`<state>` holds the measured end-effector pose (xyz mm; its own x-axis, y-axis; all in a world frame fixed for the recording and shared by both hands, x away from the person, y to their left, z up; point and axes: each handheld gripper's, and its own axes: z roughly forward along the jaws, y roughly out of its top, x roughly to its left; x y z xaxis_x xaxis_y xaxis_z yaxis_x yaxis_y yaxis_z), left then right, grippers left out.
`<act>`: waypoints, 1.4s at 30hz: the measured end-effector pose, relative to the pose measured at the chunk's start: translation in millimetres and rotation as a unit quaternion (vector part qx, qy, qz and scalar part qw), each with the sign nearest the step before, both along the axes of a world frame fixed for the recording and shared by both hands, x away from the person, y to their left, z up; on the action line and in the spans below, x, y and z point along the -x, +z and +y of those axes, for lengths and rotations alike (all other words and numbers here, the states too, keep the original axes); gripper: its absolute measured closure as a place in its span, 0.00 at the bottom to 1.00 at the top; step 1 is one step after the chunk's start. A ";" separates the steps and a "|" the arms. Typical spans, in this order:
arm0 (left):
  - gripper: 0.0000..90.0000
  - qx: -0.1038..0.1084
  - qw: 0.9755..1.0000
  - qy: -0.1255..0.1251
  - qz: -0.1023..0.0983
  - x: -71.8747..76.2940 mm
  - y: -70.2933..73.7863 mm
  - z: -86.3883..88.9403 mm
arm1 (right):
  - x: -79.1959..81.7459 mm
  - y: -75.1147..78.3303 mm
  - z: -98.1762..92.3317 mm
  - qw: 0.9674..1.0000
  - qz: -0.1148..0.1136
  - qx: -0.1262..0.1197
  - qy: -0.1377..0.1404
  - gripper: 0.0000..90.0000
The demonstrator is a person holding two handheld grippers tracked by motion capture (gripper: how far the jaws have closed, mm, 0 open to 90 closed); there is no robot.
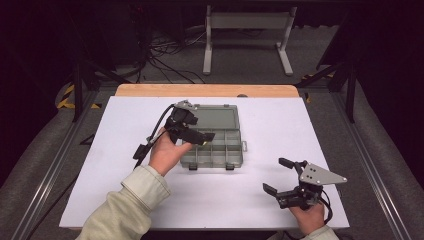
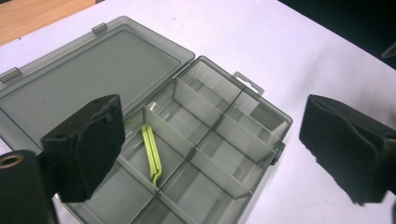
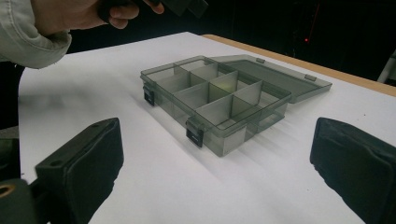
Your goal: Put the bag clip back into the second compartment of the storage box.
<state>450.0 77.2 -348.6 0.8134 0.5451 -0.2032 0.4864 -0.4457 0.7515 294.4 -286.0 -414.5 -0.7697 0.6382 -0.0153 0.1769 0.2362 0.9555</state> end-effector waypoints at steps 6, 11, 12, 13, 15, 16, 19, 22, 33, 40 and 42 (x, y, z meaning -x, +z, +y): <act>0.01 -0.009 1.000 -0.006 -0.015 17.3 10.3 10.0 | 0.1 0.1 -1.3 1.000 0.000 -0.001 -0.002 0.03; 0.00 0.007 0.999 -0.006 -0.039 36.8 19.4 29.8 | 0.6 0.6 -2.0 1.000 -0.003 -0.003 -0.006 0.03; 0.00 0.013 0.999 -0.006 -0.042 41.7 20.8 35.1 | 0.8 0.8 -2.1 1.000 -0.003 -0.005 -0.005 0.03; 0.00 0.016 0.999 -0.004 -0.049 45.9 21.6 39.6 | 0.9 1.1 -2.5 1.000 -0.005 -0.007 -0.005 0.03; 0.00 0.021 0.998 0.001 -0.061 52.7 23.3 50.2 | 0.8 1.4 -3.0 1.000 -0.005 -0.010 -0.002 0.03; 0.00 0.026 0.998 0.001 -0.063 56.0 23.9 55.6 | 0.6 1.3 -3.1 1.000 -0.004 -0.012 -0.002 0.03; 0.00 0.038 0.997 0.006 -0.069 65.0 25.0 70.8 | 0.7 1.7 -3.1 1.000 -0.006 -0.013 -0.002 0.03; 0.00 0.045 0.996 0.012 -0.078 73.6 24.5 84.4 | 0.8 2.1 -3.2 1.000 -0.007 -0.013 -0.003 0.02; 0.02 0.067 0.991 0.036 -0.112 100.3 11.4 124.0 | 1.3 2.7 -4.7 1.000 -0.016 -0.021 -0.007 0.02; 0.03 0.097 0.984 0.061 -0.133 119.0 -2.3 148.3 | 1.5 3.4 -6.3 0.999 -0.016 -0.027 -0.009 0.02; 0.03 0.099 0.984 0.062 -0.137 121.0 -4.5 151.4 | 1.5 3.6 -6.5 0.999 -0.016 -0.027 -0.009 0.02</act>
